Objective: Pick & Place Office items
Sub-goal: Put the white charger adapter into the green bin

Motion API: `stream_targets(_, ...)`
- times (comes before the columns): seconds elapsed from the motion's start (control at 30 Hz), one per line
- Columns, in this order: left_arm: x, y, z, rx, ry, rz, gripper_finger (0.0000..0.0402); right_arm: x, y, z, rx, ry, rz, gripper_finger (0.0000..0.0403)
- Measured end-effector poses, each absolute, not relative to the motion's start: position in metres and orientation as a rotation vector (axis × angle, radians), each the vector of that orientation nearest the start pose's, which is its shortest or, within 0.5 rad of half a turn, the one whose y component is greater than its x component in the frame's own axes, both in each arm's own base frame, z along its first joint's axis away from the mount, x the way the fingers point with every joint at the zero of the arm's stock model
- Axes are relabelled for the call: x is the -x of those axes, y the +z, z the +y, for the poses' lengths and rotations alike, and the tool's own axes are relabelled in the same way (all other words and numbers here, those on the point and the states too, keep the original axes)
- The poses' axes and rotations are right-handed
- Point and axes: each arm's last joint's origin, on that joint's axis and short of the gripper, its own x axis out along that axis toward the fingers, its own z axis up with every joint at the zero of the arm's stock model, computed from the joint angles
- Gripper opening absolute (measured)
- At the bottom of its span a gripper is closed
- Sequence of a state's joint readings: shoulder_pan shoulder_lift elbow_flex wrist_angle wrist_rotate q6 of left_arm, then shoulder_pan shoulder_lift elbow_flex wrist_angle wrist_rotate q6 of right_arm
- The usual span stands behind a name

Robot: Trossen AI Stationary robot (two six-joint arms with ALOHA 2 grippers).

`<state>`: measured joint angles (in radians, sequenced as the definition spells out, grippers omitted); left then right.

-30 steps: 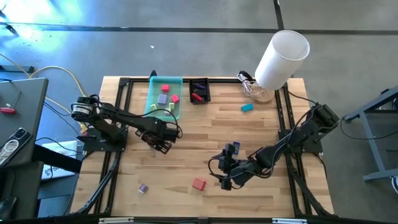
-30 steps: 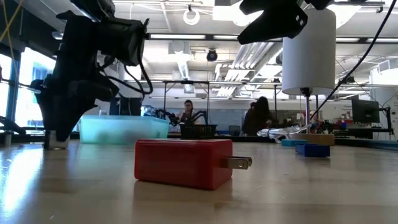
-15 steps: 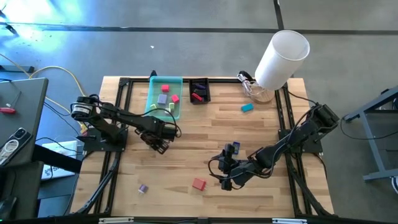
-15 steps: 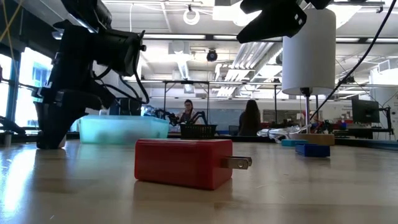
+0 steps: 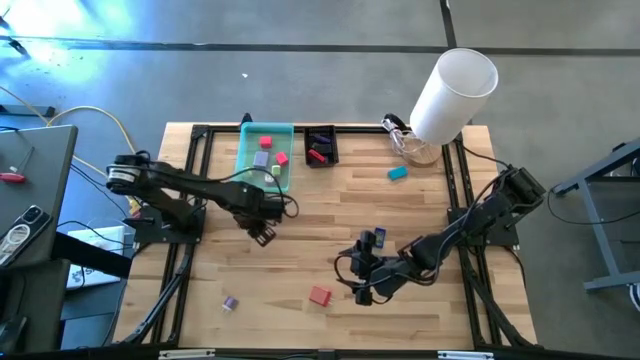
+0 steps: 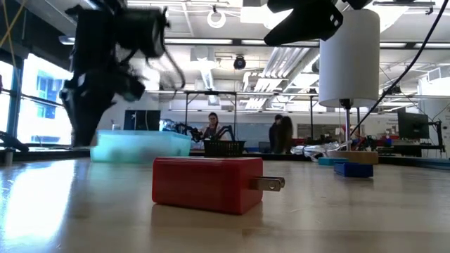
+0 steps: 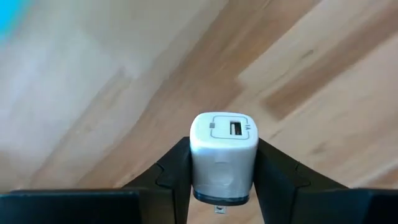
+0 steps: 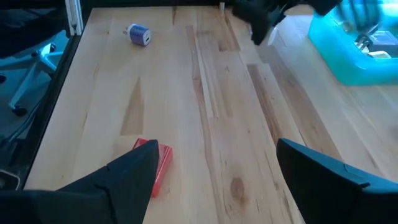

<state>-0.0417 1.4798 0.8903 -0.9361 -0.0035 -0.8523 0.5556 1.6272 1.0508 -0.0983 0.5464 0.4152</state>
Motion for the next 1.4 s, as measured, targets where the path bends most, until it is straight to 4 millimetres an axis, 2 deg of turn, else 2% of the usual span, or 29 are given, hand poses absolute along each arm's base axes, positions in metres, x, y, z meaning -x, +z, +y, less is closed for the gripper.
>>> stream_targets(0.17, -0.239, 0.229, -0.007, 0.592, 0.581, 1.284, 0.0123, -0.302, 0.226, 0.170, -0.055, -0.108, 0.556, 0.0314)
stream_targets(0.3, -0.234, 0.266, 0.008, 0.530, 0.644, 1.177, 0.0123, -0.302, 0.227, 0.170, -0.060, -0.105, 0.548, 0.0314)
stream_targets(0.43, -0.231, 0.293, 0.042, 0.504, 0.726, 1.093, 0.0123, -0.303, 0.228, 0.169, -0.063, -0.109, 0.544, 0.0314)
stream_targets(0.53, -0.228, 0.300, 0.076, 0.540, 0.811, 1.049, 0.0123, -0.304, 0.227, 0.168, -0.065, -0.108, 0.547, 0.0314)
stream_targets(0.7, -0.215, 0.291, 0.130, 0.651, 0.892, 1.065, 0.0123, -0.304, 0.227, 0.167, 0.002, -0.098, 0.555, 0.0314)
stream_targets(0.83, -0.212, 0.274, 0.161, 0.713, 0.898, 1.119, 0.0123, -0.306, 0.224, 0.158, 0.068, -0.113, 0.585, 0.0314)
stream_targets(1.0, -0.220, 0.251, 0.184, 0.732, 0.835, 1.162, 0.0123, -0.312, 0.222, 0.140, 0.112, -0.159, 0.627, 0.0314)
stream_targets(1.13, -0.218, 0.238, 0.200, 0.721, 0.858, 1.195, 0.0123, -0.316, 0.219, 0.123, 0.140, -0.197, 0.667, 0.0314)
stream_targets(1.4, -0.199, 0.213, 0.238, 0.755, 0.928, 1.247, 0.0123, -0.326, 0.217, 0.094, 0.157, -0.188, 0.716, 0.0314)
